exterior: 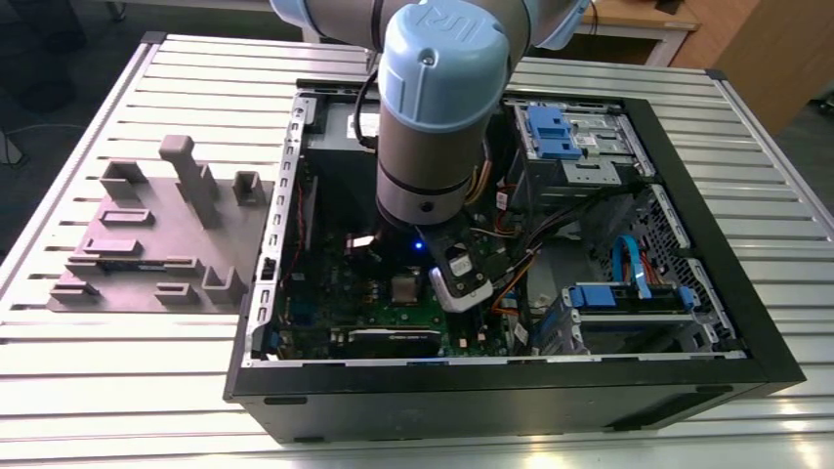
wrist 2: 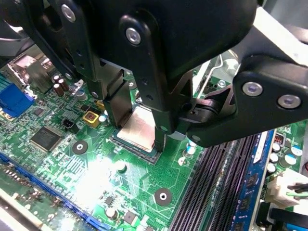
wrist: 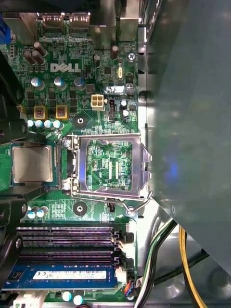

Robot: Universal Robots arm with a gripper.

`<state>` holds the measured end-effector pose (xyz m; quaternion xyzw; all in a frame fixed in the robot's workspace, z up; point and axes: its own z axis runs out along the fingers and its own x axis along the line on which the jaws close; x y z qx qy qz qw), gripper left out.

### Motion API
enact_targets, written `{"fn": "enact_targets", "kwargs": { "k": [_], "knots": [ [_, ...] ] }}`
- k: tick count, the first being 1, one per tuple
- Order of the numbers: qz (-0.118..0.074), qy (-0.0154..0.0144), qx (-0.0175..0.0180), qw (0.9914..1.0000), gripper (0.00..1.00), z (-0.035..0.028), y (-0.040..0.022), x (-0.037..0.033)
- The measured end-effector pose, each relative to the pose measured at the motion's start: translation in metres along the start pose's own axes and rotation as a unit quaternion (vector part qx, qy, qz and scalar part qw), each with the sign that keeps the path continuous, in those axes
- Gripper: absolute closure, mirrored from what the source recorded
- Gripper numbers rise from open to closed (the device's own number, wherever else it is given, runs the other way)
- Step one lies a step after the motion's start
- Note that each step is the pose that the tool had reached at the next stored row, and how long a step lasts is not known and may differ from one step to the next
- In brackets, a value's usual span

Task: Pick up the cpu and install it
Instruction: 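Place the cpu into insertion slot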

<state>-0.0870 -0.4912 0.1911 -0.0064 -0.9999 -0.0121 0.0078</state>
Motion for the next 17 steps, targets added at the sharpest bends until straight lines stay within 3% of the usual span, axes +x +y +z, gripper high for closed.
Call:
{"fn": "enact_targets", "kwargs": {
  "k": [17],
  "knots": [
    [0.001, 0.0001, 0.0001, 1.0, 0.56, 0.0014, -0.0001, -0.0002]
  ]
}}
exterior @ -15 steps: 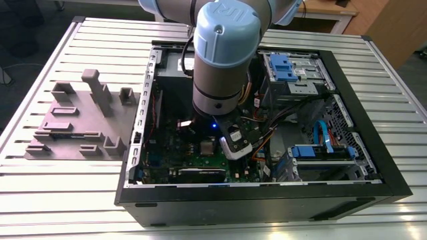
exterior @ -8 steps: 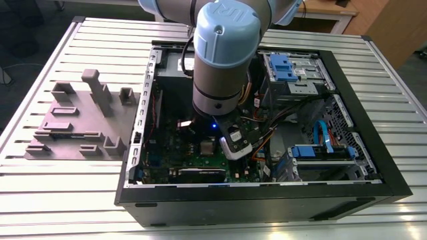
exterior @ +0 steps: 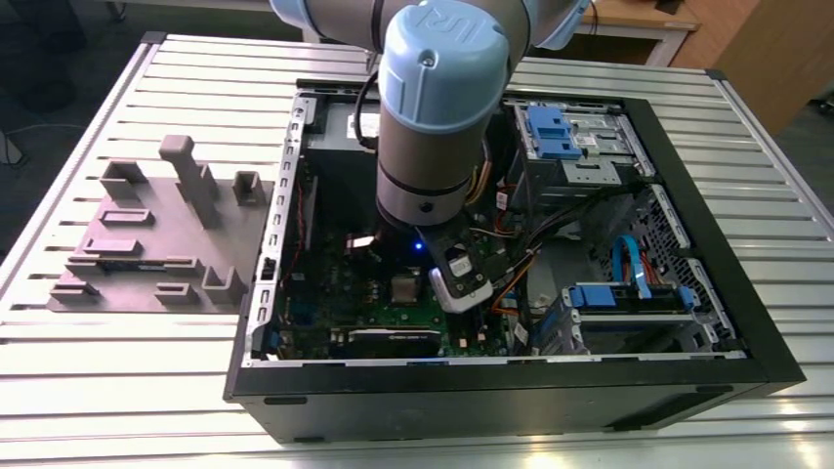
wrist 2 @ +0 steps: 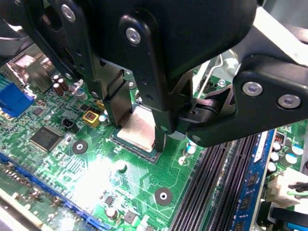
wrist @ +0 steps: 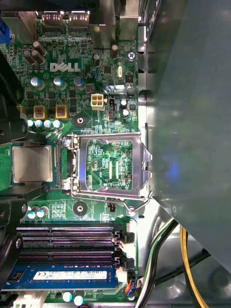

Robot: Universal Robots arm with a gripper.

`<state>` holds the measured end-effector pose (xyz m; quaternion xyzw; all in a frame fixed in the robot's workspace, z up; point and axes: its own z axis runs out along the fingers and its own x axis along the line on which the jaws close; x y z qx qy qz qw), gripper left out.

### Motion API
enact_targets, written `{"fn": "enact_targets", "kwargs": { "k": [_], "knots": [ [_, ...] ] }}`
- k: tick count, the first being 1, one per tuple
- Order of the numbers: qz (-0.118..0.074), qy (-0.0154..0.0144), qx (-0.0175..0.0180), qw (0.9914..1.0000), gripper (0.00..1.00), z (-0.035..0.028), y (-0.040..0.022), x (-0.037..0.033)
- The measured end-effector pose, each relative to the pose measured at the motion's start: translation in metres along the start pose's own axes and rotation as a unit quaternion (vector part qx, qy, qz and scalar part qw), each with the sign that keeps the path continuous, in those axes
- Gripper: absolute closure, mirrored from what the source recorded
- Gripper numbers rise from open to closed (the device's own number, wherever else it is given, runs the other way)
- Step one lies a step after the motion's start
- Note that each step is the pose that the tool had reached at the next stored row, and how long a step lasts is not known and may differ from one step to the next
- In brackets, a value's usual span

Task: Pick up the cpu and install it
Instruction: 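Place the cpu into insertion slot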

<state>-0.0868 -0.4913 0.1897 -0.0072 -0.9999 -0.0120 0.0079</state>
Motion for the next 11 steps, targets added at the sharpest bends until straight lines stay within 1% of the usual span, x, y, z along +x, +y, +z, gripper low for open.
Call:
{"fn": "enact_targets", "kwargs": {
  "k": [3, 4, 5, 6, 11],
  "knots": [
    [0.0, -0.0002, -0.0004, 1.0, 0.55, 0.001, 0.0001, -0.0007],
    [0.0, -0.0004, -0.0006, 1.0, 0.5, 0.0015, 0.0002, -0.0012],
    [0.0, -0.0002, -0.0004, 1.0, 0.5, 0.0017, 0.0001, -0.0014],
    [0.0, -0.0001, -0.0001, 1.0, 0.43, 0.0017, 0.0, -0.0013],
    [0.0, -0.0001, -0.0001, 1.0, 0.43, 0.0014, 0.0, -0.0015]
  ]
}}
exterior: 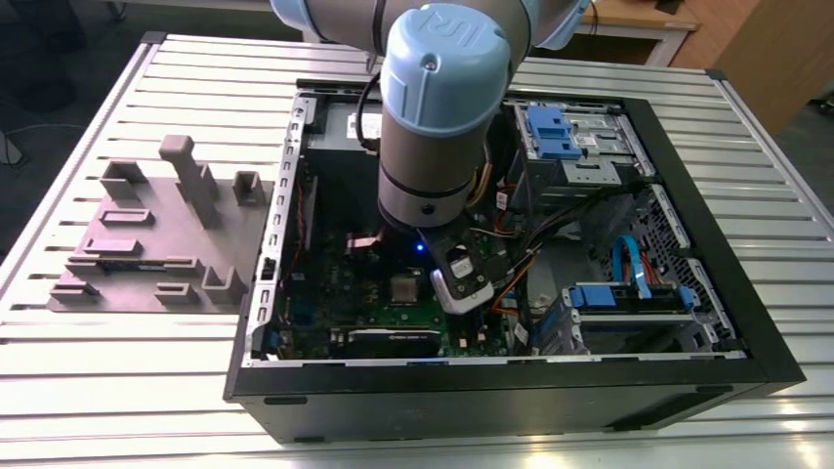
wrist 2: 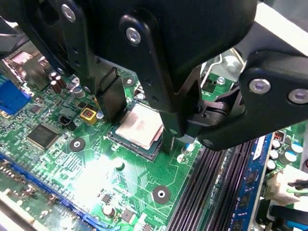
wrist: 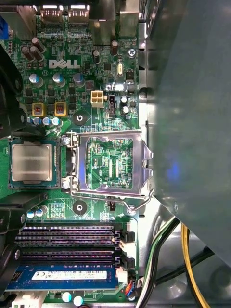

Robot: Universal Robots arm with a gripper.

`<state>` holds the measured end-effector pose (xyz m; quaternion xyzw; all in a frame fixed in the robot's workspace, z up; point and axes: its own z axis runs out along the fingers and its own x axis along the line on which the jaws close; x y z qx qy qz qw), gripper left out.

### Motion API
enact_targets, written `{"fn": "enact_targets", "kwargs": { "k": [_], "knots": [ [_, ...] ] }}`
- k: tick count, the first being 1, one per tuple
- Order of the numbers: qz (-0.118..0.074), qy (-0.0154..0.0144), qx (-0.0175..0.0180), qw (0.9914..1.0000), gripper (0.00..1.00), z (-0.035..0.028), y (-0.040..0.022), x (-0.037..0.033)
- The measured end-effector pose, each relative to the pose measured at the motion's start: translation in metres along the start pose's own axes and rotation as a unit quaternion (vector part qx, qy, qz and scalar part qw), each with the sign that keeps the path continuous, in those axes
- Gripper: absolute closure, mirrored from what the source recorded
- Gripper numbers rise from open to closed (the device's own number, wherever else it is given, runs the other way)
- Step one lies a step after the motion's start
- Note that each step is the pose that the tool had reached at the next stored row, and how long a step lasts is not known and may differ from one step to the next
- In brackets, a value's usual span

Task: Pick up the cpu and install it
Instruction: 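Place the cpu into insertion slot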

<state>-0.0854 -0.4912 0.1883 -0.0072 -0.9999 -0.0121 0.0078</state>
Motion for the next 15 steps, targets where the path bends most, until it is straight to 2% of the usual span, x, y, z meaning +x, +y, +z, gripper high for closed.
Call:
{"fn": "enact_targets", "kwargs": {
  "k": [9, 11, 12, 14, 15],
  "knots": [
    [0.0, 0.0, 0.0, 1.0, 0.45, -0.008, 0.0002, 0.0001],
    [0.0, 0.0001, 0.0, 1.0, 0.57, -0.0099, 0.0002, 0.0002],
    [0.0, 0.0002, 0.0, 1.0, 0.57, -0.0109, 0.0002, 0.0002],
    [0.0, 0.0003, 0.0, 1.0, 0.69, -0.0129, 0.0003, 0.0002],
    [0.0, 0.0003, 0.0, 1.0, 0.69, -0.0139, 0.0003, 0.0002]
  ]
}}
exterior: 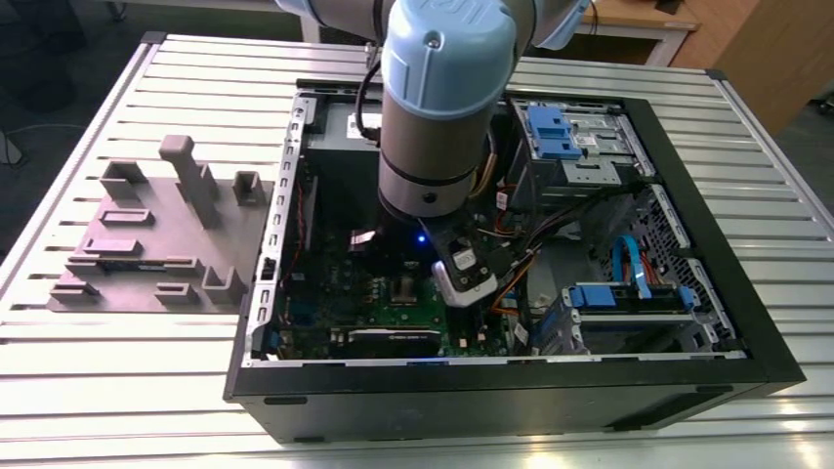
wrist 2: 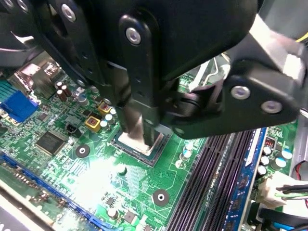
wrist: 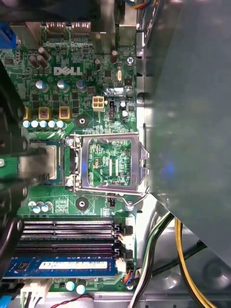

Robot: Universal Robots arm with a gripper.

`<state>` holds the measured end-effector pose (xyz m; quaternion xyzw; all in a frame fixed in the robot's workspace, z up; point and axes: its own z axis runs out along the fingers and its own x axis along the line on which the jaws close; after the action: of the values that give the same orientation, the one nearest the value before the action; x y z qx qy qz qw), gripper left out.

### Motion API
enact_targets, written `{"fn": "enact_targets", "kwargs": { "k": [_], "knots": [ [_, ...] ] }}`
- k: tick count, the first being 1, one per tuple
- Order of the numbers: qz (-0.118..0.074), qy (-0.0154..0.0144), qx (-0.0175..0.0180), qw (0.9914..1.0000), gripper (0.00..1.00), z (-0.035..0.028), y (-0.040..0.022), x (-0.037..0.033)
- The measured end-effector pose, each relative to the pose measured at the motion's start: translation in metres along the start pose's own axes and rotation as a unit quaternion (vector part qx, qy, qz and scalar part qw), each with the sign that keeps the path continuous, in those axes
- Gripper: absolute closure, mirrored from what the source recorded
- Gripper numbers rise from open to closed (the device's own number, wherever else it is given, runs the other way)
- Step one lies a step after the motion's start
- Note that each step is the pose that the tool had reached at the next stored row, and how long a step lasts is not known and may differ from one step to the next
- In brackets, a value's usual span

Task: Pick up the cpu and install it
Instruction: 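Place the cpu into insertion slot, then close the cpu cover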

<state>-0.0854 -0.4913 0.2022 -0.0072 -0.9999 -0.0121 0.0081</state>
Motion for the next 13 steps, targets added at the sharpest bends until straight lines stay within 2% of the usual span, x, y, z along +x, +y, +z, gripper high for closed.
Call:
{"fn": "enact_targets", "kwargs": {
  "k": [2, 3, 5, 13],
  "knots": [
    [0.0, 0.0, 0.0, 1.0, 0.8, -0.0013, 0.0001, 0.0],
    [0.0, 0.0001, 0.0, 1.0, 0.8, -0.0018, 0.0001, 0.0],
    [0.0, 0.0002, -0.0001, 1.0, 0.9, -0.0023, 0.0001, 0.0],
    [0.0, 0.0008, 0.0, 1.0, 0.9, -0.0034, 0.0001, 0.0]
  ]
}}
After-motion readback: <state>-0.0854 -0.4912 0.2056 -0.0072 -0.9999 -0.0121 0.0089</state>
